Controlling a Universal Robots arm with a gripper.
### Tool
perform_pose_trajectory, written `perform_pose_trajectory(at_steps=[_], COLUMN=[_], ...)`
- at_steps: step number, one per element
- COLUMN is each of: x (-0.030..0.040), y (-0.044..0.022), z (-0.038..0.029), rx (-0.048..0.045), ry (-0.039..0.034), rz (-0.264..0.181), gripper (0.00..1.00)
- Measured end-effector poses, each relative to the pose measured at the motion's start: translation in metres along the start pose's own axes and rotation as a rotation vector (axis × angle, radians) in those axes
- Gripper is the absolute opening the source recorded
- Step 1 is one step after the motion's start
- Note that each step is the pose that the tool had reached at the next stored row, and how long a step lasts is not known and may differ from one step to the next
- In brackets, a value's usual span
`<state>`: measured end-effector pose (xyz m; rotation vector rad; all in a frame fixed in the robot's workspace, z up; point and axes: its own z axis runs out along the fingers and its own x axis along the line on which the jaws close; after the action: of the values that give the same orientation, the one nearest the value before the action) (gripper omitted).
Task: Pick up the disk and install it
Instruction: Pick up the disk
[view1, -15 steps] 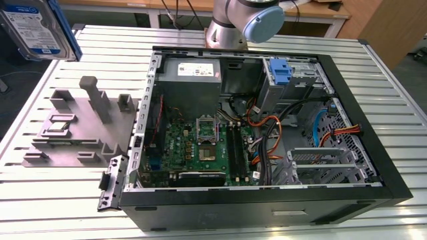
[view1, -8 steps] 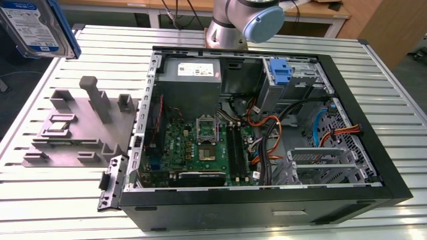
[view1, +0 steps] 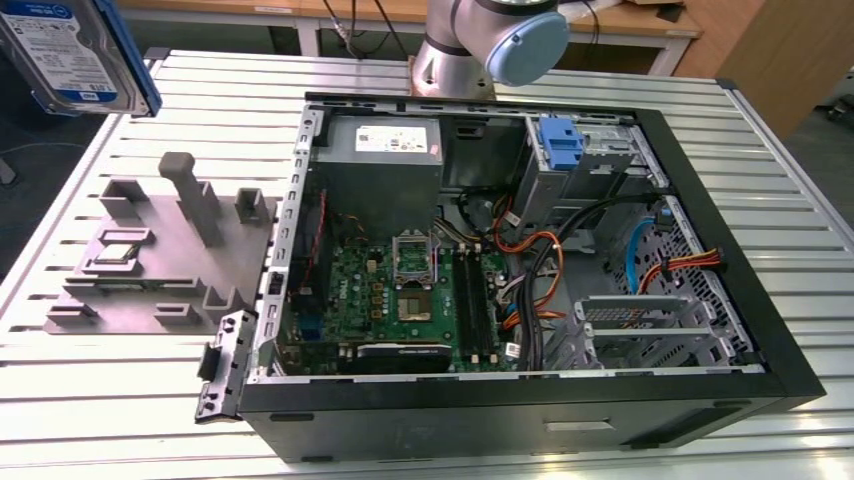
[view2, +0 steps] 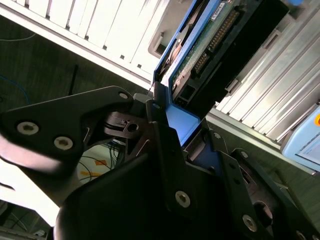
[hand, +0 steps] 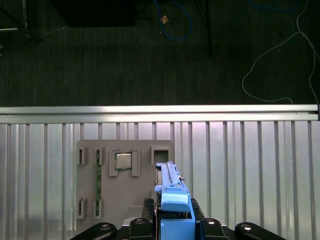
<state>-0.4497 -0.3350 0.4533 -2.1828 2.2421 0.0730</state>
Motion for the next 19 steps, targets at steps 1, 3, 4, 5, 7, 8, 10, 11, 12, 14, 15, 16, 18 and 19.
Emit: perform_pose_trajectory(at_steps=[1,3,4,5,7,8,10,11,12,14,15,16,18,19], x=[0.0,0.0004,0.0008,0.001,0.0011,0.001,0.0008,0.0007,0.0006,0.0003,0.0002,0.0001,-0.0001,-0.0002], y=[0.0,-0.0001,-0.0001,-0.0001,0.0,0.0,0.0001,0.0002,0.0003,0.0005,0.0005,0.0006,0.0007,0.0008], z=[-0.0001,-0.0002,-0.0001,-0.0001,-0.0016,-0.0035,-0.0091,-0.0122,-0.0151,-0.0215,-0.0243,-0.027,-0.0324,-0.0352], rx=[-0.0001,-0.0003,-0.0002,0.0,0.0,0.0001,-0.0001,-0.0001,0.0001,0.0,0.0,0.0,-0.0002,-0.0002], ry=[0.0,0.0001,0.0001,0.0,0.0,0.0,0.0,0.0,0.0,0.0,0.0,0.0,0.0001,0.0001], rz=[0.0,0.0,0.0,0.0,0.0,0.0,-0.001,-0.001,-0.001,-0.001,-0.002,-0.002,-0.004,-0.006], gripper=[0.37,0.37,0.37,0.37,0.37,0.37,0.37,0.37,0.37,0.37,0.37,0.37,0.37,0.37])
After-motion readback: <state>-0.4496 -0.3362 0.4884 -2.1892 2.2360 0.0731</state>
